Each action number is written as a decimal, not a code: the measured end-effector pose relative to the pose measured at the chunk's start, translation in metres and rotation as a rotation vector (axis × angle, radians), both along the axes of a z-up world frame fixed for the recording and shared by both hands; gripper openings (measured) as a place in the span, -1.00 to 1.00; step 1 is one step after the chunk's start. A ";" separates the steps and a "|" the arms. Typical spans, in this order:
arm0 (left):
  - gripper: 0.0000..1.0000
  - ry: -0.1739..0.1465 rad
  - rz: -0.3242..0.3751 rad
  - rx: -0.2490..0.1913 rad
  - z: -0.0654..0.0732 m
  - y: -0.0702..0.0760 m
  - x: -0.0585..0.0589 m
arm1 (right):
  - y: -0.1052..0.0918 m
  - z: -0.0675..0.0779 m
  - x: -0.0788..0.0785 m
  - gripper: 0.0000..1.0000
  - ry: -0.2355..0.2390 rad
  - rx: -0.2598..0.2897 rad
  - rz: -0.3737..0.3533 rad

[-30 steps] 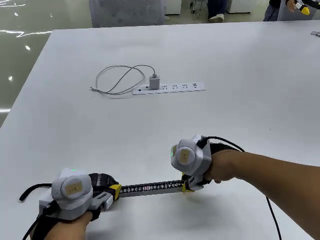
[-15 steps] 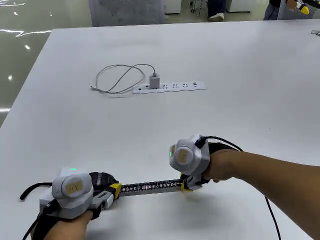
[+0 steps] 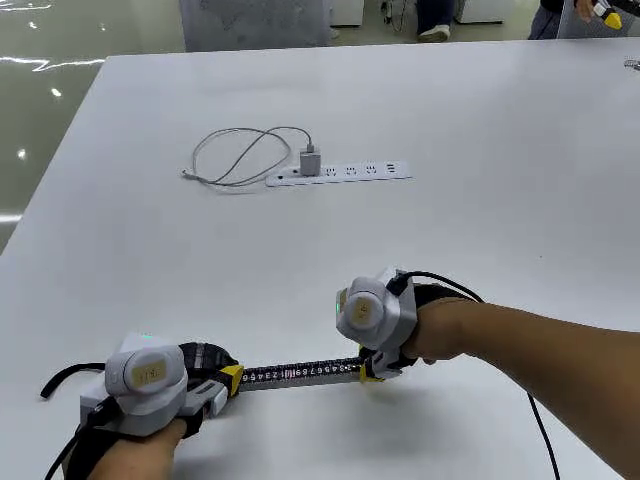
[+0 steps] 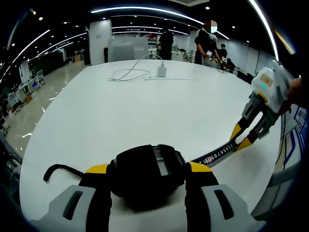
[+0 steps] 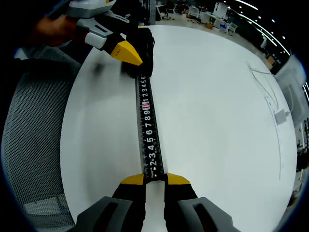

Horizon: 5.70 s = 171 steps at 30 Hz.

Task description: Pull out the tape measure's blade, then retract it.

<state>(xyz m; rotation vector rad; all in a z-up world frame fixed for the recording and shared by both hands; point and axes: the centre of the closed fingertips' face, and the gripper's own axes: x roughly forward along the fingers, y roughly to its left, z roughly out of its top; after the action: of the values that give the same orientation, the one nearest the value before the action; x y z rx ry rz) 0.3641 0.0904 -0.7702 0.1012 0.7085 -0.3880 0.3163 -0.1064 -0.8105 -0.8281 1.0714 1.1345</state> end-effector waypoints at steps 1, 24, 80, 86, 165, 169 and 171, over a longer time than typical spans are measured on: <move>0.14 0.000 0.000 0.000 0.000 0.000 0.000 | 0.000 0.000 0.000 -0.81 0.000 0.001 -0.001; 0.13 0.005 -0.003 -0.004 0.000 0.000 0.000 | 0.006 0.000 0.000 -0.82 -0.001 0.015 0.002; 0.13 0.015 -0.013 -0.053 0.001 0.001 0.000 | 0.022 0.002 0.003 -0.81 -0.036 0.173 -0.009; 0.13 0.016 -0.013 -0.054 0.001 0.001 0.000 | 0.023 0.002 0.003 -0.80 -0.037 0.175 -0.011; 0.13 0.019 -0.019 -0.056 0.001 0.001 0.000 | 0.053 0.002 0.007 -0.81 -0.053 0.252 -0.007; 0.13 0.019 -0.019 -0.056 0.001 0.001 0.000 | 0.054 0.003 0.007 -0.81 -0.060 0.254 0.003; 0.13 0.018 -0.018 -0.056 0.001 0.001 -0.001 | 0.055 0.003 0.007 -0.81 -0.057 0.256 -0.005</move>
<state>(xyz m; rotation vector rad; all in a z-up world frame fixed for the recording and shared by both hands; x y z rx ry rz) 0.3635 0.0918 -0.7692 0.0511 0.7146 -0.4267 0.3235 -0.0515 -0.8078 -0.6507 0.8591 1.2078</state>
